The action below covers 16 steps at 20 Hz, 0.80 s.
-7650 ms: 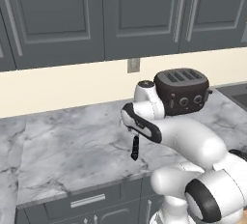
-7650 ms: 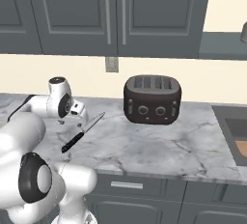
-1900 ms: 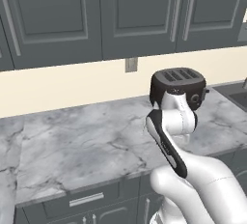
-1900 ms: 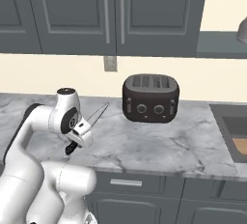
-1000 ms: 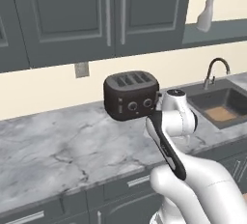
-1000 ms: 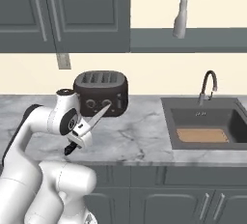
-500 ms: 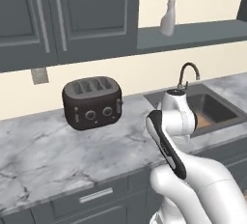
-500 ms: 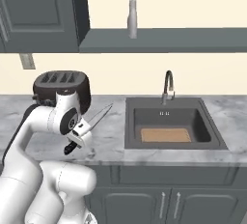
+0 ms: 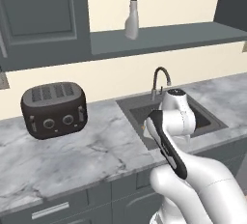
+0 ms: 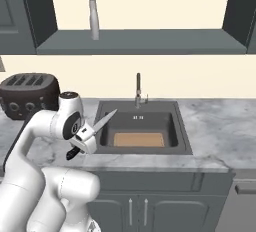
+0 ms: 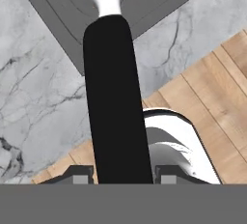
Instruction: Move the cutting board and knife to the sink. Then move spray from the shelves to the counter.
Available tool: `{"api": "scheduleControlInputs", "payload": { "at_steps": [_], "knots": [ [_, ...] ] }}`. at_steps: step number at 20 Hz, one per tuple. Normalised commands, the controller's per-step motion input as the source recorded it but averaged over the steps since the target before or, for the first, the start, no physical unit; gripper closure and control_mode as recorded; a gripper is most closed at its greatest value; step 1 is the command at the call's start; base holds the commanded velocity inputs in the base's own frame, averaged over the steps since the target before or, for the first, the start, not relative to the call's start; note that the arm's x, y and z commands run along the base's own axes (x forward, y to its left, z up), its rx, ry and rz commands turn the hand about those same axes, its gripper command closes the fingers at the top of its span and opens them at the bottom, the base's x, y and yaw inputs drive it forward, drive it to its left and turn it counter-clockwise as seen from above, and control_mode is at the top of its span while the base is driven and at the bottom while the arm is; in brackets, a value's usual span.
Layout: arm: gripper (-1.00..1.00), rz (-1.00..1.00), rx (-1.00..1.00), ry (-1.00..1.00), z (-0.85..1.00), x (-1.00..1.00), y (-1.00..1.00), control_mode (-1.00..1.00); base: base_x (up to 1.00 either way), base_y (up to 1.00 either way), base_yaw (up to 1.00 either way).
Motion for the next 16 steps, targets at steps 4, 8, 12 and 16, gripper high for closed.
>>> {"api": "scheduleControlInputs", "payload": {
  "at_steps": [4, 8, 12, 16],
  "knots": [
    [1.0, 0.0, 0.0, 0.0, 0.0, 0.0, 0.0, 1.0, 0.18, -0.34, 0.15],
    [1.0, 0.0, 0.0, 0.0, 0.0, 0.0, 0.0, 1.0, 0.23, -0.33, 0.16],
    [1.0, 0.0, 0.0, 0.0, 0.0, 0.0, 0.0, 1.0, 0.39, -0.3, 0.16],
    [1.0, 0.0, 0.0, 0.0, 0.0, 0.0, 0.0, 1.0, 0.45, -0.2, 0.13]
  ]
}}
